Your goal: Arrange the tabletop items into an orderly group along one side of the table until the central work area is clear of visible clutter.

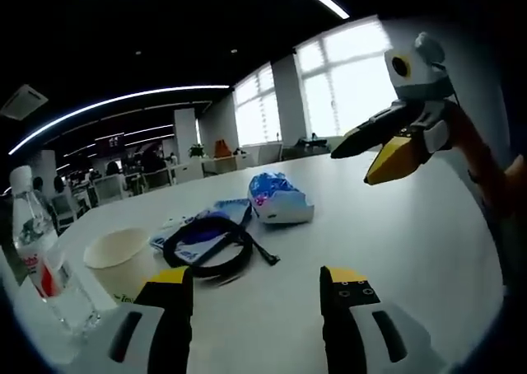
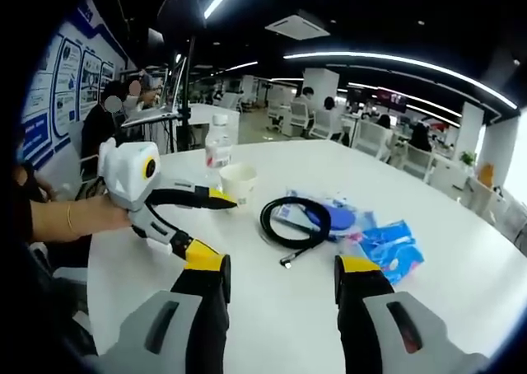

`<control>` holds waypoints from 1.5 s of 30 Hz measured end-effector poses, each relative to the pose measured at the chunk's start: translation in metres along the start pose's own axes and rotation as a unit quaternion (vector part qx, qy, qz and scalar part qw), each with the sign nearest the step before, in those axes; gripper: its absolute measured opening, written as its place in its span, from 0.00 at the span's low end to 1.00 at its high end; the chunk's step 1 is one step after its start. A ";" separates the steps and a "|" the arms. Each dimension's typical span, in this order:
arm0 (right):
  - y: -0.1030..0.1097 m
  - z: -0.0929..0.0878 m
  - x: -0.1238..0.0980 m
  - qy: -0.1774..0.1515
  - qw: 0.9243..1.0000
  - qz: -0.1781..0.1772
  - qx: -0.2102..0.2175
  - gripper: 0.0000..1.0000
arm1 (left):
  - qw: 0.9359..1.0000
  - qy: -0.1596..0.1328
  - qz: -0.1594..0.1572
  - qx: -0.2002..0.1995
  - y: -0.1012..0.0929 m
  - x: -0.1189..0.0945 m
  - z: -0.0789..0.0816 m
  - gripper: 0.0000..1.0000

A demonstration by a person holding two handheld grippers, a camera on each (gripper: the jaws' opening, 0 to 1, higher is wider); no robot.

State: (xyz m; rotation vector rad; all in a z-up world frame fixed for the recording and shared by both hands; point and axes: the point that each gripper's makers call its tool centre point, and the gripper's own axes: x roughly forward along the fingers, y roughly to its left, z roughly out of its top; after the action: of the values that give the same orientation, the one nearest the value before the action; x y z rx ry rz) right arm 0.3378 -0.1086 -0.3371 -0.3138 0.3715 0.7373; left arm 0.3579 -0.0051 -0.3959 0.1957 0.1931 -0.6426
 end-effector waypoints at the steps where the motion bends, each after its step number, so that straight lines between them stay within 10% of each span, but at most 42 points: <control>1: 0.000 0.000 0.001 0.001 1.000 0.001 0.001 0.48 | 1.000 0.002 0.000 -0.001 -0.001 0.001 -0.001 0.62; 45: -0.030 0.000 0.074 0.026 0.999 -0.005 0.019 0.43 | 0.998 0.042 0.051 -0.013 0.020 0.027 -0.011 0.61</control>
State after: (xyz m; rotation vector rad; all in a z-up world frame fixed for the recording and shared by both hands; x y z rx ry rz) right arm 0.4089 -0.0859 -0.3652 -0.2984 0.4324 0.7115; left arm 0.3898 -0.0026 -0.4105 0.2064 0.2714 -0.5309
